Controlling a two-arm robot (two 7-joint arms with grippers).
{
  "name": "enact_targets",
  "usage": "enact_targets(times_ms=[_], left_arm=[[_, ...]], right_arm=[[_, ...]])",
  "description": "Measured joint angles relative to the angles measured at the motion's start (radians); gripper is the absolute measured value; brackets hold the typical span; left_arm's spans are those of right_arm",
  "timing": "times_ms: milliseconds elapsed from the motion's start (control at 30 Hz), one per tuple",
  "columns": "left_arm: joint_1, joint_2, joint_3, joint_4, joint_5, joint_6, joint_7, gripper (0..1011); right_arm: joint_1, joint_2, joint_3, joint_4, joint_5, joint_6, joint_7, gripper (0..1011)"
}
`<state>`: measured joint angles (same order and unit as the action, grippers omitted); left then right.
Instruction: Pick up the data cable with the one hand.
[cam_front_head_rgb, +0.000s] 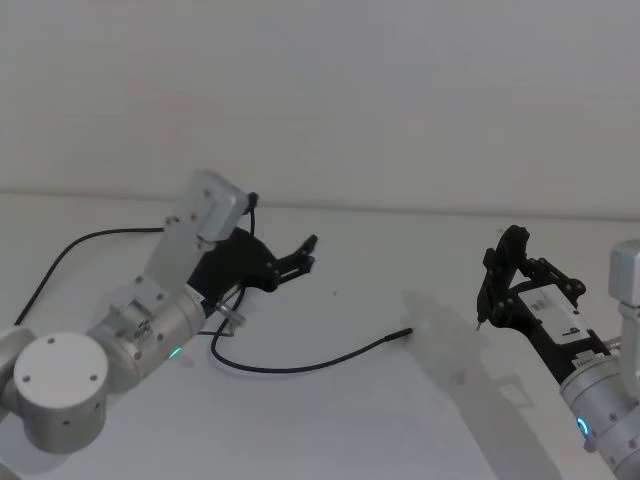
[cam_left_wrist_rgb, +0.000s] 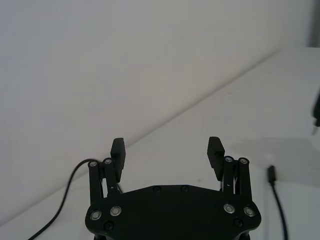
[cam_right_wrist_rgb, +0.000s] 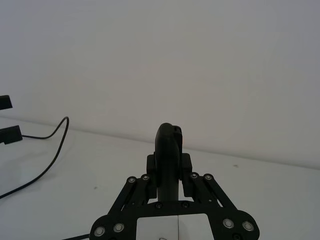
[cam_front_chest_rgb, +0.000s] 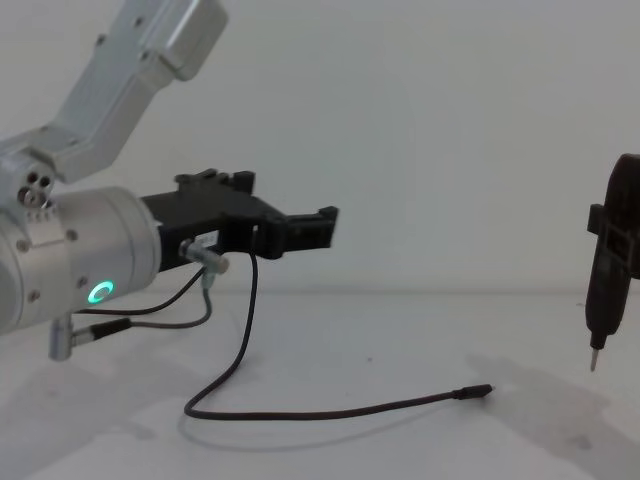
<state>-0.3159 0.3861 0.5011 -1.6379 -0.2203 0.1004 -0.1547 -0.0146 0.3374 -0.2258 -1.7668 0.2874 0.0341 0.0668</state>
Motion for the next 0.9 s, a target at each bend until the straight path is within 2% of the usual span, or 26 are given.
enact_targets(times_ms=[433, 900], left_arm=[[-0.089, 0.045, 0.058, -0.033, -0.003, 0.093, -0.178, 1001], [-0.197, 0.115, 0.136, -0.062, 0.058, 0.144, -0.366, 1001]], right_arm=[[0.0, 0.0, 0.0, 0.0, 0.0, 0.0, 0.0, 268], [0.0, 0.0, 0.0, 0.0, 0.0, 0.0, 0.0, 268]])
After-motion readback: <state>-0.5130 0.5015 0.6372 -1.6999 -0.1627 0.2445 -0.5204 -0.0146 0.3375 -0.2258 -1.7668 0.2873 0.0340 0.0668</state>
